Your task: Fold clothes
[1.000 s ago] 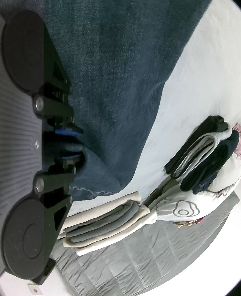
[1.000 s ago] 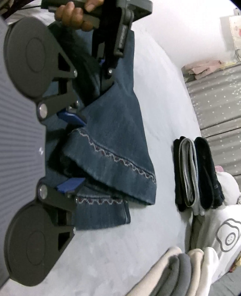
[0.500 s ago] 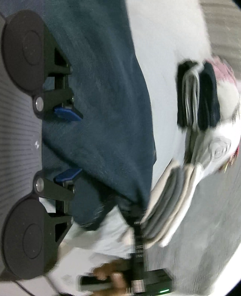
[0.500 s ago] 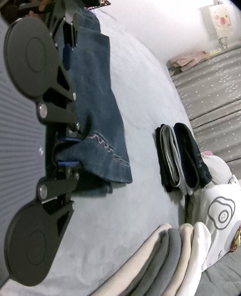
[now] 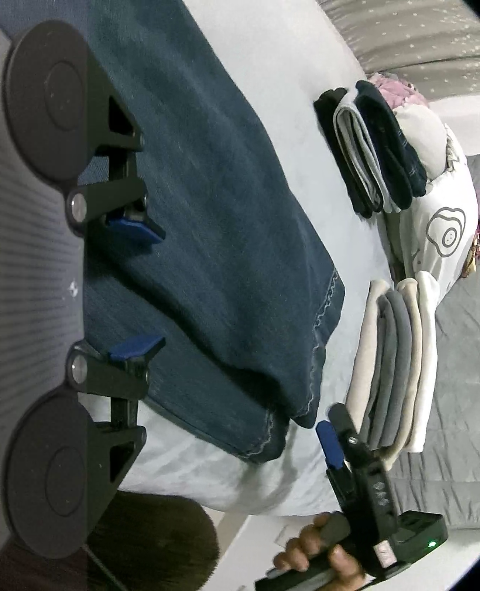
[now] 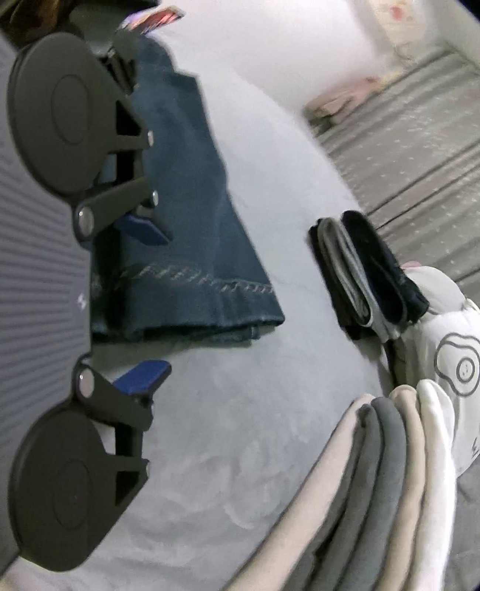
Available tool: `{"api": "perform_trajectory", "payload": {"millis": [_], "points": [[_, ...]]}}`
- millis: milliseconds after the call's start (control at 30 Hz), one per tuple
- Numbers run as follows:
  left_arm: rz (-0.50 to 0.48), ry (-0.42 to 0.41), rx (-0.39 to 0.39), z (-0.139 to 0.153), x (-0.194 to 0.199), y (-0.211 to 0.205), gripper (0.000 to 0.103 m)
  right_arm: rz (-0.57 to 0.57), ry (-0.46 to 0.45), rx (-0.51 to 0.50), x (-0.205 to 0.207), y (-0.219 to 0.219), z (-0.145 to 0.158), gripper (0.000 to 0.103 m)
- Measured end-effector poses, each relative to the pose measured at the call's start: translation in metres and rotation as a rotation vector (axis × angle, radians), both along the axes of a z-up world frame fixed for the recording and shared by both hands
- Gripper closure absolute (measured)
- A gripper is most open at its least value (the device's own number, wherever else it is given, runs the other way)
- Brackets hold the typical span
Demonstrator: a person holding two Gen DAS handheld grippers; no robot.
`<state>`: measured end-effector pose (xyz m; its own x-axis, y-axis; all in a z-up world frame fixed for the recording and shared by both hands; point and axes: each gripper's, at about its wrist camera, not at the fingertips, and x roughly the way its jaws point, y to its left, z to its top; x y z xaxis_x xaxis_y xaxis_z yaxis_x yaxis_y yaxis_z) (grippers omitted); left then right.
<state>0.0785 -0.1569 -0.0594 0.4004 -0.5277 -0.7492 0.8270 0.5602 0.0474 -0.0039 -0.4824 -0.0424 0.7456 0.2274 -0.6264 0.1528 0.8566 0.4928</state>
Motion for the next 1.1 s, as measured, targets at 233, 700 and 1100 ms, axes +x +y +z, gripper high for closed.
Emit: {"api": "perform_trajectory", "payload": {"millis": [233,700,1100], "points": [[0.014,-0.034,0.028,-0.009,-0.002,0.003,0.089,-0.056,0.129,0.072,0.014,0.002,-0.028,0.048],[-0.025,-0.101,-0.092,0.044,-0.019,0.038,0.099,-0.097,0.033,-0.126,-0.006,0.031,0.016,0.081],[-0.115,-0.061,-0.038,0.032,-0.047,0.044,0.099,-0.062,0.089,-0.158,-0.037,0.042,0.015,0.081]]}}
